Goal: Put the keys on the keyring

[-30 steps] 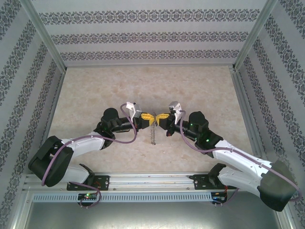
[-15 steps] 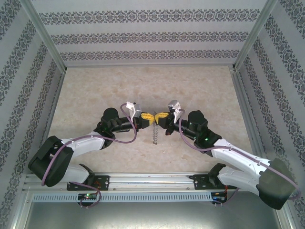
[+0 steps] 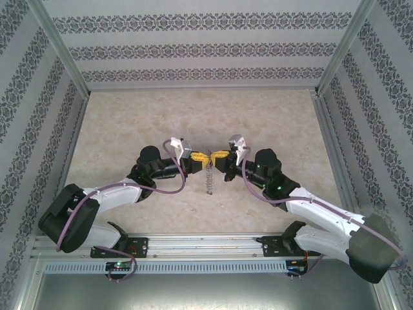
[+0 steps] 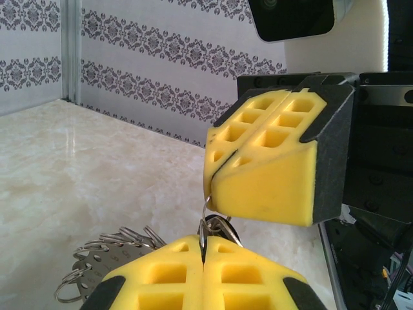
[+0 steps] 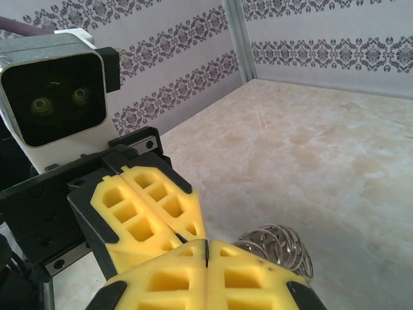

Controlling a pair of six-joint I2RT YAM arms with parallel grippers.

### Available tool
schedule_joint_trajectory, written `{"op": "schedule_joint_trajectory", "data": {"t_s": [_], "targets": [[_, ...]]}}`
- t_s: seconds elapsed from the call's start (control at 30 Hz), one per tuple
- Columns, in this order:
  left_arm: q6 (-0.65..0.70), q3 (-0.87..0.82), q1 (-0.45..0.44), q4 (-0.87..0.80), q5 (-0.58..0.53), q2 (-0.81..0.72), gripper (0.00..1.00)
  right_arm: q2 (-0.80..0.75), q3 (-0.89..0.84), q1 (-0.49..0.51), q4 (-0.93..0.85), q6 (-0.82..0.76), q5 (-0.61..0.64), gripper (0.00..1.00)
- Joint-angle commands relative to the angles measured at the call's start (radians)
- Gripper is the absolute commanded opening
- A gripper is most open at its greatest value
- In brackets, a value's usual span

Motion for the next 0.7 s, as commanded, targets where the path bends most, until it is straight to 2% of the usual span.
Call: {"op": "schedule_joint_trajectory", "data": {"t_s": [0.0,0.67], "targets": [[-0.002,0.011,-0.022,0.095,0.01,-0.011,0.0,-0.01,-0.021,-0.013,0.025,0.012,0.01,0.0],[-0.023,-0.005,-0.022,0.165,-0.033,-0.019,0.0,-0.005,-0.057,-0.023,0.053,0.071,-0.062,0.0]]}}
